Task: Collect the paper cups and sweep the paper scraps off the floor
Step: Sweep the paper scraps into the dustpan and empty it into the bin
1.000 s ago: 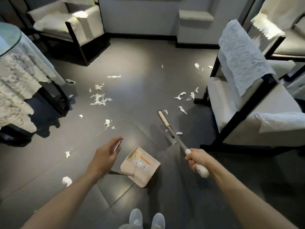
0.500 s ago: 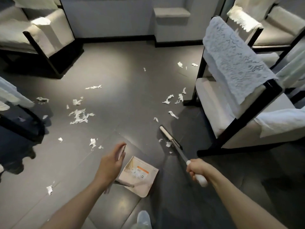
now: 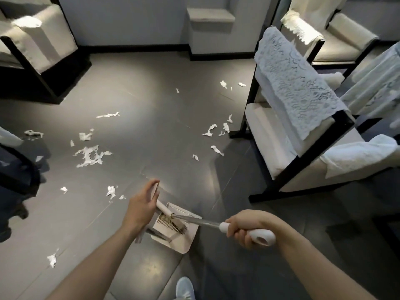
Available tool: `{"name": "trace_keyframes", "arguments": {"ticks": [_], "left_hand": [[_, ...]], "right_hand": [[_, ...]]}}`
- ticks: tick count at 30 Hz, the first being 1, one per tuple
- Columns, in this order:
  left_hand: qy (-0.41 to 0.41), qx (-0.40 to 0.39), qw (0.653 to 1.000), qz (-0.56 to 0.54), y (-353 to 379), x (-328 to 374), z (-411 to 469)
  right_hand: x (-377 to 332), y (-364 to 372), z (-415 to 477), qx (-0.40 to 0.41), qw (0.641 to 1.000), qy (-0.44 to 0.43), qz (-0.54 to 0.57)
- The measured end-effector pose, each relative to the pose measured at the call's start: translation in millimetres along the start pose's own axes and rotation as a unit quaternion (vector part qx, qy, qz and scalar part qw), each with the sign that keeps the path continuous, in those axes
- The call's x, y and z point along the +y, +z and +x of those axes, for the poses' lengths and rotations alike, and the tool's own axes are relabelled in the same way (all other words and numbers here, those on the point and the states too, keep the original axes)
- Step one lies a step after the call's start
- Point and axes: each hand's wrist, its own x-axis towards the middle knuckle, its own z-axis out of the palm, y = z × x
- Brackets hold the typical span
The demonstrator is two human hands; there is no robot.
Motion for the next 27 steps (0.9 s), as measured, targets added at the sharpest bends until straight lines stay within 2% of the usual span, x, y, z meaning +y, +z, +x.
{"name": "trace_keyframes", "arguments": {"ticks": [4, 9, 16, 21, 27], "left_hand": [[0.007, 0.000, 1.000, 0.003, -11.2, 3.6, 7.7], [0.013, 0.016, 1.000, 0.012, -15.5, 21.2, 39.5], [0.042, 0.035, 0.999, 0.005, -5.2, 40.7, 136.0], [0.067, 0.013, 0.998, 0.016, 10.4, 47.6, 214.6], [0.092, -0.007, 0.995, 0.047, 18.5, 40.8, 280.6]], "right_hand": [[-9.8, -2.4, -17.0, 0.023, 0.999, -0.044, 0.006], [-41.1, -38.2, -16.9, 0.039, 0.993, -0.083, 0.068], [-99.0, -112.3, 18.7, 0.117, 0.974, -0.159, 0.114], [-147.4, -165.3, 65.4, 0.160, 0.959, -0.172, 0.156], [-185.8, -209.9, 113.8, 0.212, 0.952, -0.145, 0.167]]}}
